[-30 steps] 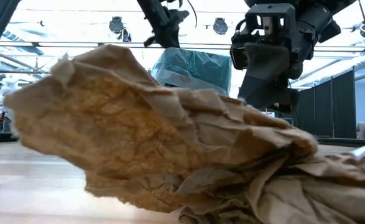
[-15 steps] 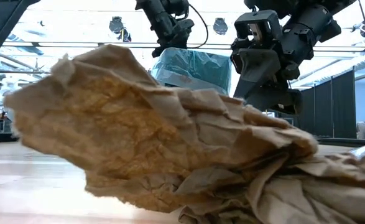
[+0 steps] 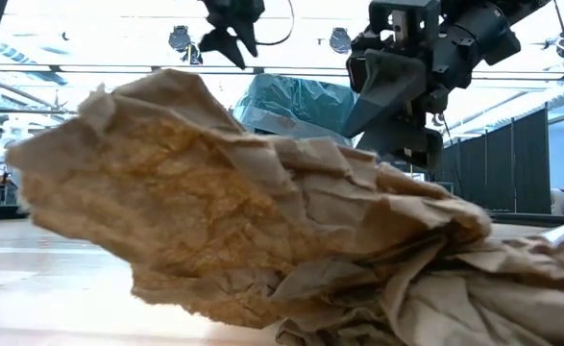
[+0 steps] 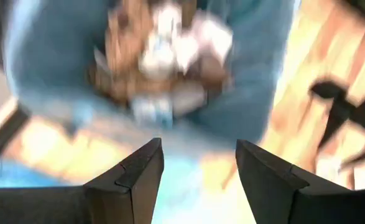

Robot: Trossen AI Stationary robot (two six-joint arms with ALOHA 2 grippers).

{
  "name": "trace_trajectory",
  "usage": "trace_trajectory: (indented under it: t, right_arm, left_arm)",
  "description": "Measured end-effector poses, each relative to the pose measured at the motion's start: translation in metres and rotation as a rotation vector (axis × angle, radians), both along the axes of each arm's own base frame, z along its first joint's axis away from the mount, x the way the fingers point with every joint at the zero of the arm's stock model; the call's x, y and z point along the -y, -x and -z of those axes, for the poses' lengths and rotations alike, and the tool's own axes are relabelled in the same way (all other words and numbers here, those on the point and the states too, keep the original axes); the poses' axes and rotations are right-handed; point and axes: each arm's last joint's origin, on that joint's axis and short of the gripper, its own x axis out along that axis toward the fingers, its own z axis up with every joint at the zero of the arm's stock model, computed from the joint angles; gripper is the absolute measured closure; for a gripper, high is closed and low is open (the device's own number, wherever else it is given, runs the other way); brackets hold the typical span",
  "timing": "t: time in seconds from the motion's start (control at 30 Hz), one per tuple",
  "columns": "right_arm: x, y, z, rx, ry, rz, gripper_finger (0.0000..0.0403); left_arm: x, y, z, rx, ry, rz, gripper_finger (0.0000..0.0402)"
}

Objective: Place trash/remove bag and relplace
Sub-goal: Put the white paper into the trash bin

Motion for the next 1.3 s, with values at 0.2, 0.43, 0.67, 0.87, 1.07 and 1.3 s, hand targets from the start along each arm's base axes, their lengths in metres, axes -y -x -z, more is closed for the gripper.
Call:
trace_trajectory:
  t: [0.2,0.43,0.67,0.87,1.07,1.3]
  right_arm:
    - [-0.006,0.002,0.0,0.021,0.015,-0.202,0.0232]
    - [-0.032,0.009,0.0,0.09,0.177,-0.474,0.0232]
    - [-0.048,0.015,0.001,0.153,0.431,-0.618,0.0232]
    - [-0.047,0.013,0.004,0.184,0.556,-0.699,0.0232]
    - [-0.047,0.005,0.028,0.117,0.566,-0.733,0.0232]
    - [-0.057,-0.021,0.043,0.083,0.563,-0.742,0.0253]
  left_arm:
    - [0.047,0.017,-0.002,-0.166,0.127,-0.011,0.0198]
    - [0.126,0.004,-0.001,-0.181,0.112,0.214,0.0198]
    - [0.211,-0.011,0.0,0.027,0.013,0.267,0.0198]
    - [0.264,-0.001,0.004,0.117,0.03,0.209,0.0198]
    - [0.297,0.009,0.023,0.142,-0.019,0.164,0.0198]
    - [0.303,0.011,0.029,0.156,-0.066,0.151,0.0198]
